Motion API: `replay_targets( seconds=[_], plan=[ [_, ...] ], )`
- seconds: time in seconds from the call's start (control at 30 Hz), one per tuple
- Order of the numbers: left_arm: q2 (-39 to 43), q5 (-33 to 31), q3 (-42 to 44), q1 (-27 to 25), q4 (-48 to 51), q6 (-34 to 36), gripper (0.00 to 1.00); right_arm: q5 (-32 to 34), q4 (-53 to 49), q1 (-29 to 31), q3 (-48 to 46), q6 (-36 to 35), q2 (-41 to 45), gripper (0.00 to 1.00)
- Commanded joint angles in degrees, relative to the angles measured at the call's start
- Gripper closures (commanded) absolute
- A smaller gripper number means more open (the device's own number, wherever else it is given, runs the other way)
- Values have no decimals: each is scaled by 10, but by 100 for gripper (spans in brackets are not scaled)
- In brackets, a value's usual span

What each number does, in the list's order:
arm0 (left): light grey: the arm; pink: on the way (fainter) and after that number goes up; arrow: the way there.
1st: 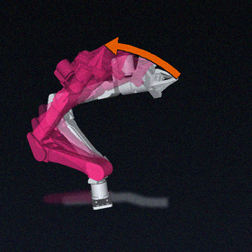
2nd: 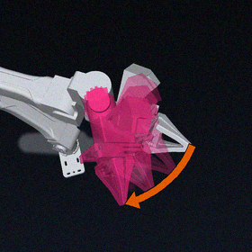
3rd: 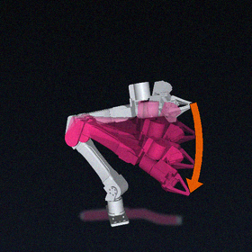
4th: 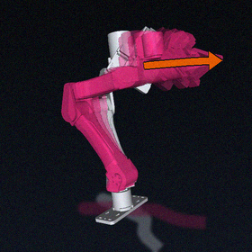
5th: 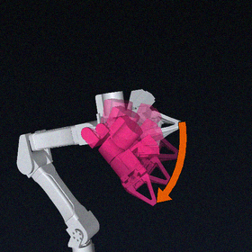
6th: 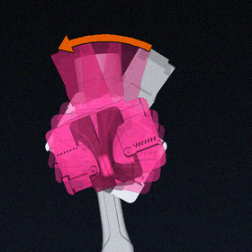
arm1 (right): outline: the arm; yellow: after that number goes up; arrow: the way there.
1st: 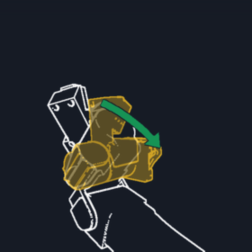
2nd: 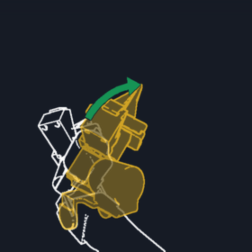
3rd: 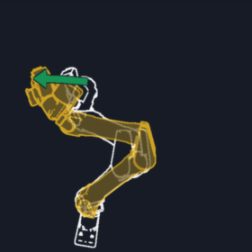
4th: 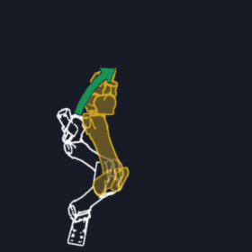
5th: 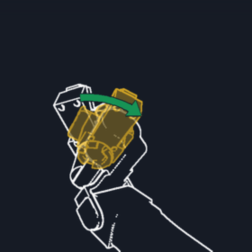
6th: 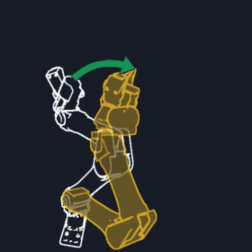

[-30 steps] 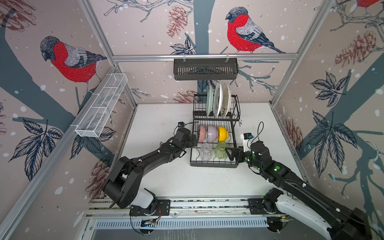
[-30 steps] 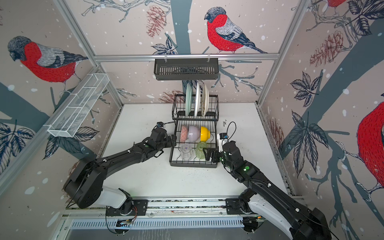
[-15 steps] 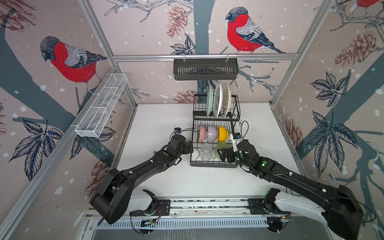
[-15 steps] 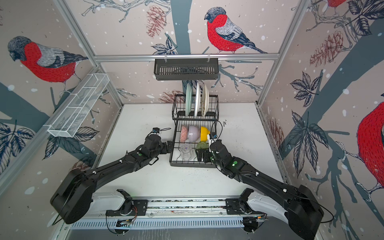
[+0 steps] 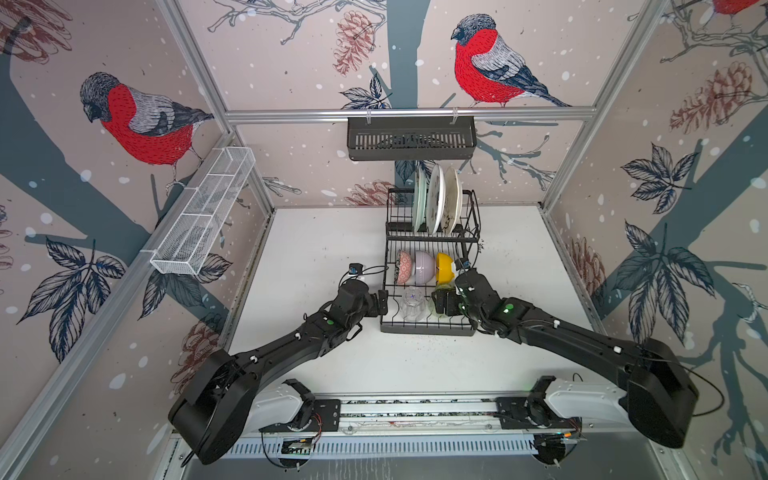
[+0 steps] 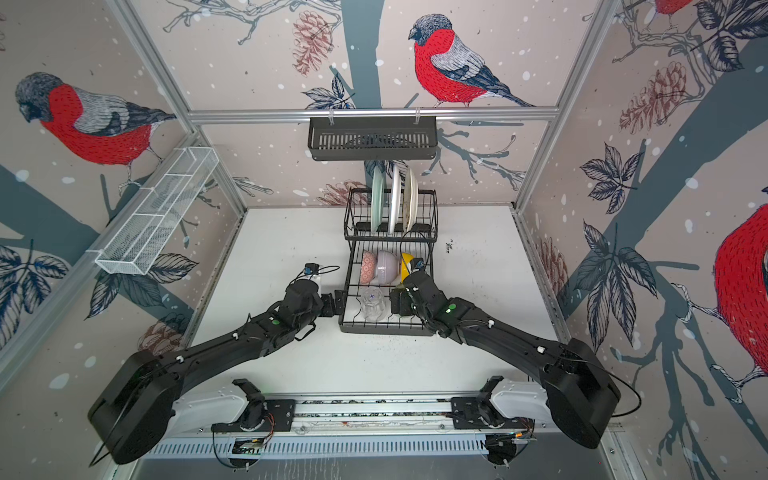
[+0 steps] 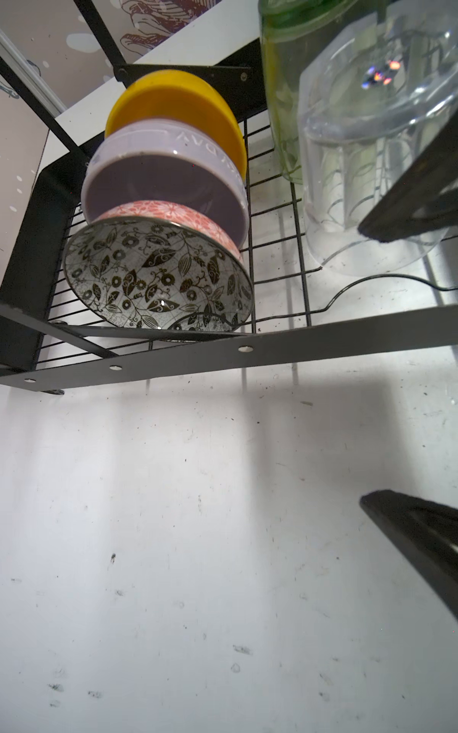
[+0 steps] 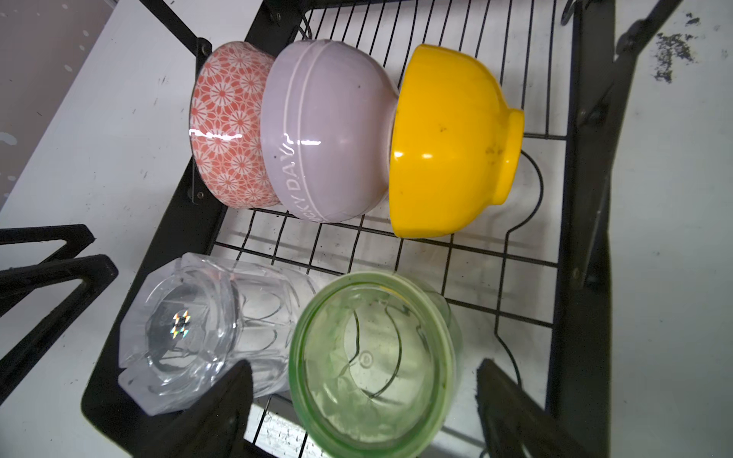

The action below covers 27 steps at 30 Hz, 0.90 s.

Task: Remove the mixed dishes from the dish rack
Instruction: 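Lower the right gripper over the green glass cup while the left gripper approaches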

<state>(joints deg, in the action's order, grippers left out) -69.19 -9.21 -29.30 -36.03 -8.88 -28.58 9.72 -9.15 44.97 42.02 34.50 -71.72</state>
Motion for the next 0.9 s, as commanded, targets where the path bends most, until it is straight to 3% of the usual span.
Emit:
replay_targets(
  seconds=[0.0, 0.4, 0.63, 0.87],
  plan=[
    [0, 0, 0, -1, -27, -5, 2, 3, -17, -3, 12, 8, -21, 15],
    [-7, -4, 2, -1, -31, -5, 2, -10, -19, -16, 23, 20, -58, 20],
    [-8, -2, 2, -1, -31, -8, 2, -49, 9, -40, 2, 30, -37, 35],
    [0, 5, 4, -1, -33, -5, 2, -62, 25, -57, -20, 43, -14, 42]
  ],
)
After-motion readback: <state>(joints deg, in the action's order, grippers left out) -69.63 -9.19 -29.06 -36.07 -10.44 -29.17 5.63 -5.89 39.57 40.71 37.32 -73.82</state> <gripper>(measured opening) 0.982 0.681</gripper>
